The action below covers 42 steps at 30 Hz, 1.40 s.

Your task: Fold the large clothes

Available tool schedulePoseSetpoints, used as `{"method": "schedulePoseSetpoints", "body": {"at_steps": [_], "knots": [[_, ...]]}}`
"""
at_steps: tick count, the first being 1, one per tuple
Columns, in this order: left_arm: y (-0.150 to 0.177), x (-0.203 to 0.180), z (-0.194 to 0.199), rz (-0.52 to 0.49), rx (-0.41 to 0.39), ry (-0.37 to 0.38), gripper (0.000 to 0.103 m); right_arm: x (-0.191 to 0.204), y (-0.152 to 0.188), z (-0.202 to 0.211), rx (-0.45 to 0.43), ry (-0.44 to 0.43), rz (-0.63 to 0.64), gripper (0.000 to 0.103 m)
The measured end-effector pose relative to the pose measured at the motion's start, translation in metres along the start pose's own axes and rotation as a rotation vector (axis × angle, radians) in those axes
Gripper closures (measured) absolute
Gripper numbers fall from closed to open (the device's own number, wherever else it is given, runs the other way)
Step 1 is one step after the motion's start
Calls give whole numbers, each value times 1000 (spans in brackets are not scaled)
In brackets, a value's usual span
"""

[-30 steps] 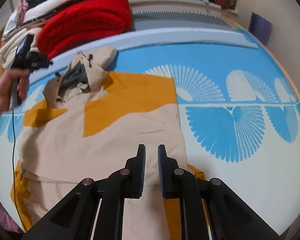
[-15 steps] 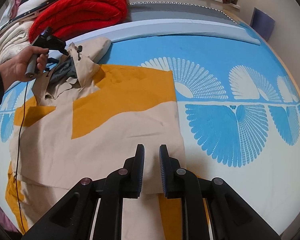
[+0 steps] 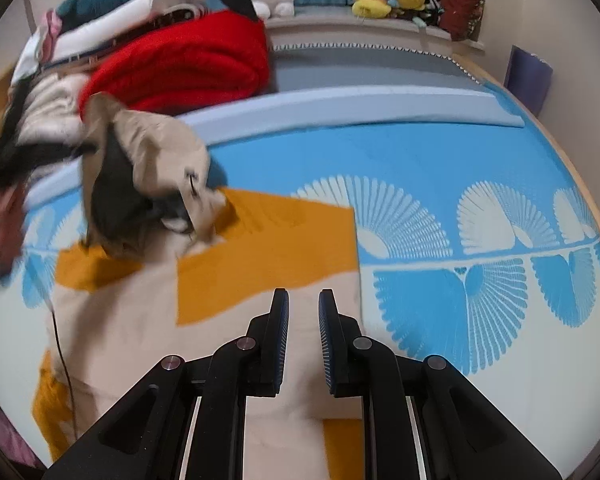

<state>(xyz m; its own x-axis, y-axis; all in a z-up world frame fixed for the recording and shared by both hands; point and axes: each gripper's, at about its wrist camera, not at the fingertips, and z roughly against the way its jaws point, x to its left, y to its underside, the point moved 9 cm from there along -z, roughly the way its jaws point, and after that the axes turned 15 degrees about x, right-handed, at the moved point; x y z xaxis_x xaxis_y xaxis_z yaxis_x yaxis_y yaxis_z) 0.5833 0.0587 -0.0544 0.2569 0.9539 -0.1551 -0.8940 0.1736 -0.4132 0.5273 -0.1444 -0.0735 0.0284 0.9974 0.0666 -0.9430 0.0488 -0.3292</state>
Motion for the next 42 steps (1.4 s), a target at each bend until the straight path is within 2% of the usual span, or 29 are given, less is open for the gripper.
{"method": "schedulePoseSetpoints", "body": {"at_steps": [2,3,5,7,10,12,13,14,15,17,18,20,22,25,28,31,32,34,35,37,39,40,42], "knots": [[58,-28,29,-87,-38,-3,103,4,0,4,-6,-23,-12,86],[86,-38,33,-109,-29,-1,103,7,2,8,-11,-41,-16,86],[125,-50,25,-132,38,-16,98,16,5,15,-32,-69,-7,86],[175,-53,13,-103,139,7,98,24,9,22,-56,-80,10,84],[212,-43,10,-5,209,73,94,31,16,28,-75,-132,-5,69],[215,-33,8,58,239,83,88,37,22,28,-76,-169,-13,64],[210,-20,6,111,245,43,88,40,24,27,-74,-181,-10,64],[204,-12,5,147,235,33,86,45,27,25,-66,-198,-4,63],[199,-5,3,191,223,50,80,50,29,22,-56,-217,3,63],[188,13,-7,334,229,132,72,64,33,12,-19,-266,10,62],[189,25,-16,437,245,186,68,71,35,4,11,-290,9,62],[198,36,-29,571,278,247,64,80,40,-13,69,-315,0,62],[208,42,-46,661,321,280,63,87,45,-35,130,-320,-16,62],[225,43,-72,744,399,324,63,91,55,-67,227,-290,-43,62],[234,44,-86,766,439,322,63,92,63,-96,310,-311,-89,62],[234,41,-92,764,435,327,65,89,66,-112,353,-331,-139,63],[232,38,-93,758,430,339,68,88,66,-116,355,-337,-155,72],[228,32,-92,734,432,364,83,86,65,-118,350,-351,-177,93],[225,29,-91,716,434,361,97,84,63,-117,342,-359,-188,95],[216,31,-83,699,401,348,100,80,60,-113,320,-381,-210,100],[205,33,-73,661,347,306,101,74,58,-111,299,-409,-234,100],[203,33,-71,620,342,252,101,73,59,-115,310,-391,-234,100],[215,34,-85,582,420,152,101,64,74,-135,383,-349,-257,100]]}}
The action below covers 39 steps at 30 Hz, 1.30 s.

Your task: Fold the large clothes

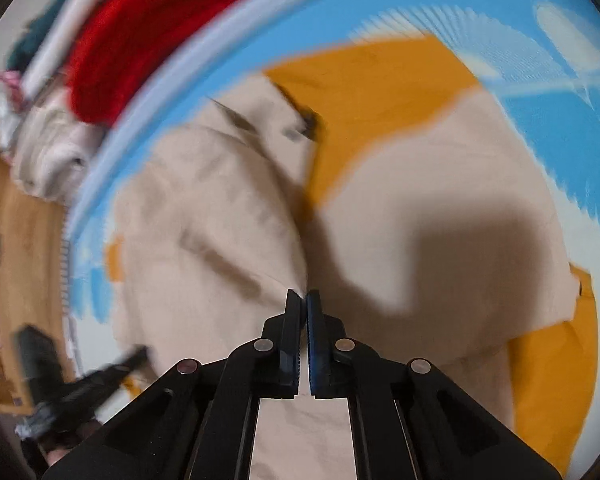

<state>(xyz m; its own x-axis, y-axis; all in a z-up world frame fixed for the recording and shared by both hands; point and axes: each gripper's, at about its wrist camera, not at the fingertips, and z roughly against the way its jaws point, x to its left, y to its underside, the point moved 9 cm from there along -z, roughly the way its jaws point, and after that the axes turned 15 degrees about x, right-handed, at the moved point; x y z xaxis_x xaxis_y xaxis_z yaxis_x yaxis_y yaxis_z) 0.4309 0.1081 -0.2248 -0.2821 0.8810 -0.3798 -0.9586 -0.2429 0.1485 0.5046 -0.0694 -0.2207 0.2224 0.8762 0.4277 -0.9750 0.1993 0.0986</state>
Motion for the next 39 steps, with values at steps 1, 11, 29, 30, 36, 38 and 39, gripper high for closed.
{"method": "schedulePoseSetpoints", "body": {"at_steps": [1,11,29,30,36,38,39], "knots": [[5,10,-15,32,53,-45,100,-7,5,-14,61,-4,-30,100],[7,-54,35,-198,-151,-88,80,5,2,9,-13,96,41,79],[13,-10,-11,-147,73,-140,70,11,-12,26,-107,124,55,69],[10,-1,-17,-121,95,-153,70,16,-12,24,-101,127,85,69],[6,11,1,-109,90,-166,68,-11,-3,7,9,130,-24,69],[0,1,36,-167,-18,-163,60,1,-7,33,-81,142,32,69],[-2,-2,51,-186,-61,-156,54,13,-9,57,-165,148,80,69]]}}
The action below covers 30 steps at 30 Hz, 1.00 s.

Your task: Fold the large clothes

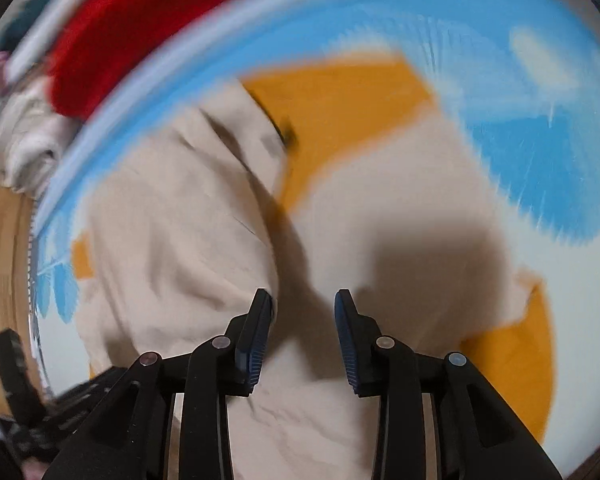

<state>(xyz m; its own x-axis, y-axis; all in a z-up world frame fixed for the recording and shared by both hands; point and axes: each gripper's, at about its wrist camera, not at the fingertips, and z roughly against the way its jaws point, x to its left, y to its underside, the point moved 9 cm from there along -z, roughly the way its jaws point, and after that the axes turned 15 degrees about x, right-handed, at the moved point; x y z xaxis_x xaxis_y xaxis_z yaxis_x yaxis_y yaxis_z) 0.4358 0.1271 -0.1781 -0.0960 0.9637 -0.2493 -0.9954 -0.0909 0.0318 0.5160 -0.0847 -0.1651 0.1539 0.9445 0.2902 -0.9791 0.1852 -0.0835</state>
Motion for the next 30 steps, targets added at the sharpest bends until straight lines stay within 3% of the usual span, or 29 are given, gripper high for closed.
{"method": "schedulePoseSetpoints", "body": {"at_steps": [5,9,13,15,16,22,26,30], "knots": [[4,12,75,-61,-200,46,50,32,-2,105,-338,19,177,69],[18,22,102,-57,-305,35,52,50,17,157,-477,32,288,69],[47,56,138,-36,-437,-18,62,40,45,191,-525,47,316,70],[69,73,147,-11,-470,-30,71,29,68,213,-560,25,306,78],[83,82,151,3,-478,-36,73,24,77,222,-571,14,304,84],[191,107,151,67,-574,-87,79,-14,165,275,-673,0,293,85],[256,105,102,102,-484,-72,79,-48,224,268,-649,87,305,83],[276,95,79,51,-428,-136,79,-90,272,230,-562,149,283,82]]}}
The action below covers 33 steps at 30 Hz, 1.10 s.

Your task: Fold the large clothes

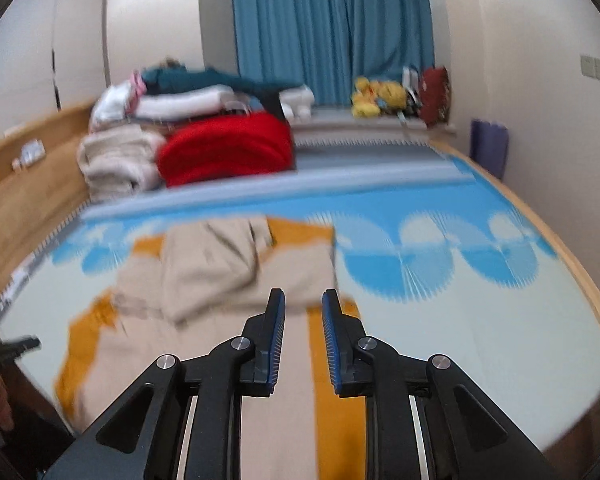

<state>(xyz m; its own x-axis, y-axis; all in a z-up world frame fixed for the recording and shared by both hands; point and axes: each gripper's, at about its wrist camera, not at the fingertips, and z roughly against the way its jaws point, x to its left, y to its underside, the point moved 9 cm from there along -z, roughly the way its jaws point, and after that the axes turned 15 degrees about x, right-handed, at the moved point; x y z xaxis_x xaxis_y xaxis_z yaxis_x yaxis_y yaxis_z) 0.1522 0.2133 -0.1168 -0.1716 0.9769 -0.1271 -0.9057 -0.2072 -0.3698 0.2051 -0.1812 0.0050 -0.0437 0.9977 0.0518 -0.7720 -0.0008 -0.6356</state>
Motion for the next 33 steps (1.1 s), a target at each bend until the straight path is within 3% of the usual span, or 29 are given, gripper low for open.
{"method": "schedulePoseSetpoints", "body": {"at_steps": [4,6,8,11,16,18,20,23,28,30,33], "knots": [[-1,2,2,-14,2,-31,79,-28,60,-25,110,62,-66,82],[-1,5,1,10,34,-20,79,-39,78,-37,181,49,-131,82],[2,4,0,24,57,1,79,-44,85,-42,200,24,-160,82],[3,1,-6,-1,55,-4,79,-49,95,-54,236,69,-144,80],[22,16,-55,-4,120,-50,79,-52,98,-82,310,78,-163,76],[30,26,-75,53,228,-69,85,-53,102,-95,344,86,-166,75],[27,29,-73,101,219,5,85,-50,102,-106,373,97,-156,75],[29,41,-78,112,231,-40,85,-53,111,-119,418,112,-145,74],[41,58,-98,226,327,-13,73,-70,135,-140,522,133,-178,67],[45,65,-105,271,361,-25,56,-80,148,-148,585,149,-206,64],[53,71,-119,305,417,-24,47,-94,170,-157,674,148,-265,60]]}}
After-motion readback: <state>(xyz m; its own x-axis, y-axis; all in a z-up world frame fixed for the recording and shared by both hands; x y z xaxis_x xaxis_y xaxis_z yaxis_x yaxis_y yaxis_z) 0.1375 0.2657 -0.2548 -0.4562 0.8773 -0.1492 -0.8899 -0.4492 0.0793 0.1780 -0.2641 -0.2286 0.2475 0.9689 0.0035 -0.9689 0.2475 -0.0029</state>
